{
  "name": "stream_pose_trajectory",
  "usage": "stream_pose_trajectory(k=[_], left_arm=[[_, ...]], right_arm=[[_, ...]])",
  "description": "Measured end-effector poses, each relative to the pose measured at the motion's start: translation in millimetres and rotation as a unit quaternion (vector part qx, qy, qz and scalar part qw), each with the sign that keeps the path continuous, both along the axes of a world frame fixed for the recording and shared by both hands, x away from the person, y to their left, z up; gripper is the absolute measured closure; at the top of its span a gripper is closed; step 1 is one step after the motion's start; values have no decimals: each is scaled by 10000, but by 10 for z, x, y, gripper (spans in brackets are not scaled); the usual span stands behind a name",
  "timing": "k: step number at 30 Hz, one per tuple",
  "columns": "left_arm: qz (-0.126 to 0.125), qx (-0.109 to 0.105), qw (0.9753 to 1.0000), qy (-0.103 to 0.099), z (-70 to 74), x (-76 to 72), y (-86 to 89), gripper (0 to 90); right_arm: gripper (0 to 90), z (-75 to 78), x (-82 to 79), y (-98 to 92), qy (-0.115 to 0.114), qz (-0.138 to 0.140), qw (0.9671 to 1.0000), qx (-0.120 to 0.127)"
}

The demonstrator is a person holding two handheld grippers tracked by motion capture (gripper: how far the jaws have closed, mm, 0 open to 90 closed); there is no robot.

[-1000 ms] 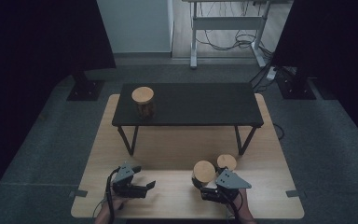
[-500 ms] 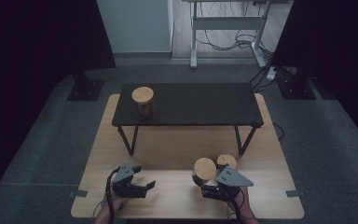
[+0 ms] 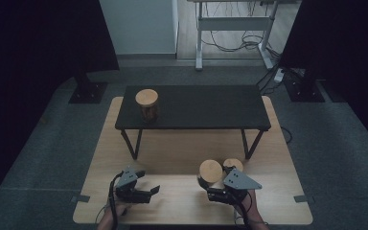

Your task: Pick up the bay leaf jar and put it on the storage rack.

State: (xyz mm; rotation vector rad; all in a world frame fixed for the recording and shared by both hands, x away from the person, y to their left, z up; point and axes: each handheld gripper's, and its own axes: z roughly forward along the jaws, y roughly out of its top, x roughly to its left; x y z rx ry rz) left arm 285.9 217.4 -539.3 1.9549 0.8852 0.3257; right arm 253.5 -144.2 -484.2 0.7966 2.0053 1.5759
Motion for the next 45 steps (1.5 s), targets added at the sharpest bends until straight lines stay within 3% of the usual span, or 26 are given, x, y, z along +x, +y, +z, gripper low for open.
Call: stream_pose_trajectory(k=[45], left_arm=[[4, -4, 10000, -5, 2, -2, 9, 91]], right_arm=[[248, 279, 60, -21, -175, 108, 9998, 36]])
